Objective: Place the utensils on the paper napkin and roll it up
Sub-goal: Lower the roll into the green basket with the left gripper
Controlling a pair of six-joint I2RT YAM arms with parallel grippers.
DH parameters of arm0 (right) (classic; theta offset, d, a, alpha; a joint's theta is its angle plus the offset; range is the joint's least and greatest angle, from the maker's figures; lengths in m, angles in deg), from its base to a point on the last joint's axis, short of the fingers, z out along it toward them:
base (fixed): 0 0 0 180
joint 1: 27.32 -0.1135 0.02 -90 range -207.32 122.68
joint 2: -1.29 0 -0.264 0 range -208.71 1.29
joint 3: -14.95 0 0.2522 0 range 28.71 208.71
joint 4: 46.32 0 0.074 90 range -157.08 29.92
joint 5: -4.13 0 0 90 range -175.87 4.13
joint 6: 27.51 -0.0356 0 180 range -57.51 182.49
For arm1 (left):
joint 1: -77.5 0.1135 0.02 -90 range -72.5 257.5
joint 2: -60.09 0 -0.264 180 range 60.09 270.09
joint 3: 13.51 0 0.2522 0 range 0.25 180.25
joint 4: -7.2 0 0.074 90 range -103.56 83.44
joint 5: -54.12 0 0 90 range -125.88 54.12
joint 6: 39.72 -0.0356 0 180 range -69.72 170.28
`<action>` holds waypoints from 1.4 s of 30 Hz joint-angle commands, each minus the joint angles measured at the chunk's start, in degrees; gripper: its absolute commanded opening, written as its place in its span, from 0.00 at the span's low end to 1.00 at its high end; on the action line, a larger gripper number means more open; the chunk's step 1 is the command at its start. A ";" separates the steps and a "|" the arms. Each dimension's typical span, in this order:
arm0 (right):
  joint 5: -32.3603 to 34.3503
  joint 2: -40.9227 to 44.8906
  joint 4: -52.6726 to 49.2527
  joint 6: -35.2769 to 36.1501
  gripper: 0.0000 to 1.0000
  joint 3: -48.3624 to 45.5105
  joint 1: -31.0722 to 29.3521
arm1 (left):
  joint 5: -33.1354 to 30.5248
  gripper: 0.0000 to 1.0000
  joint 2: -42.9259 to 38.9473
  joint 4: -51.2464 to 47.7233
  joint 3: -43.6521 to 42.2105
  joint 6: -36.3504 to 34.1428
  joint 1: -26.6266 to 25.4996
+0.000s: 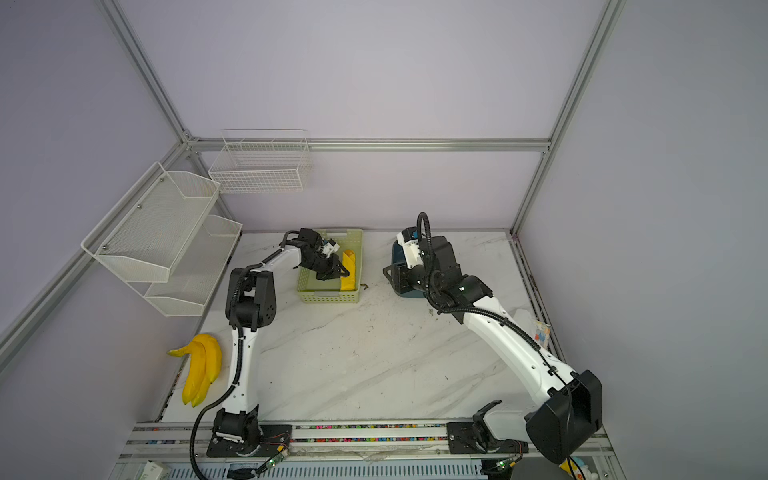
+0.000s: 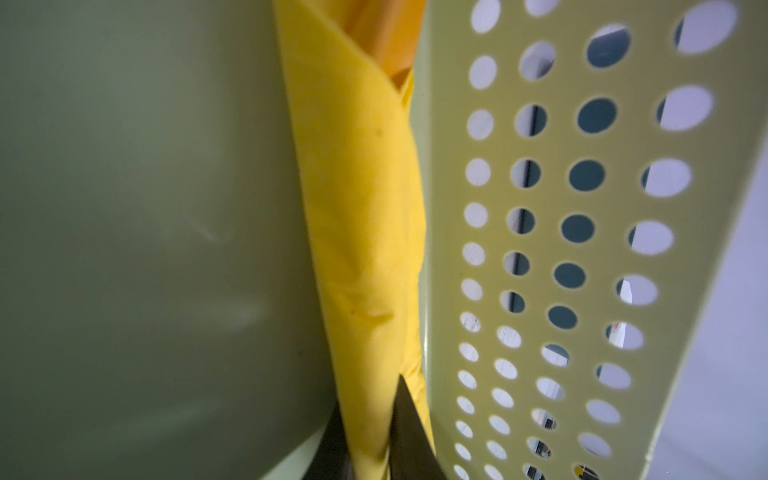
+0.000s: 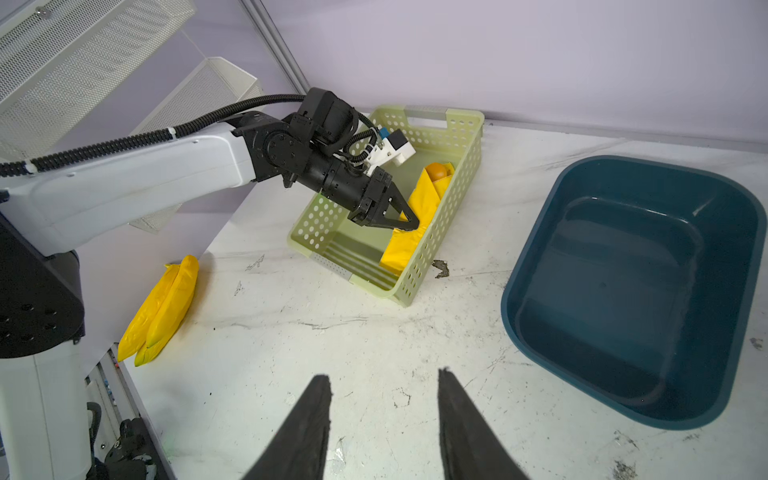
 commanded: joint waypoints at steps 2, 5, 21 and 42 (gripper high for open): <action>-0.64 0.62 -0.33 -0.40 0.45 1.11 0.46 | -3.62 0.19 1.11 -3.07 4.94 -1.29 -0.05; -1.03 0.62 -0.37 -0.40 0.45 1.17 0.55 | -5.06 0.23 1.20 -4.05 5.22 -1.46 -0.13; -1.79 1.68 -0.11 -0.32 0.45 1.77 0.68 | -13.70 0.46 -0.79 -7.18 5.22 -2.11 -0.49; 2.68 0.74 -0.11 -0.23 0.80 5.01 0.81 | -15.70 0.84 -13.28 -7.20 4.90 -1.63 -0.85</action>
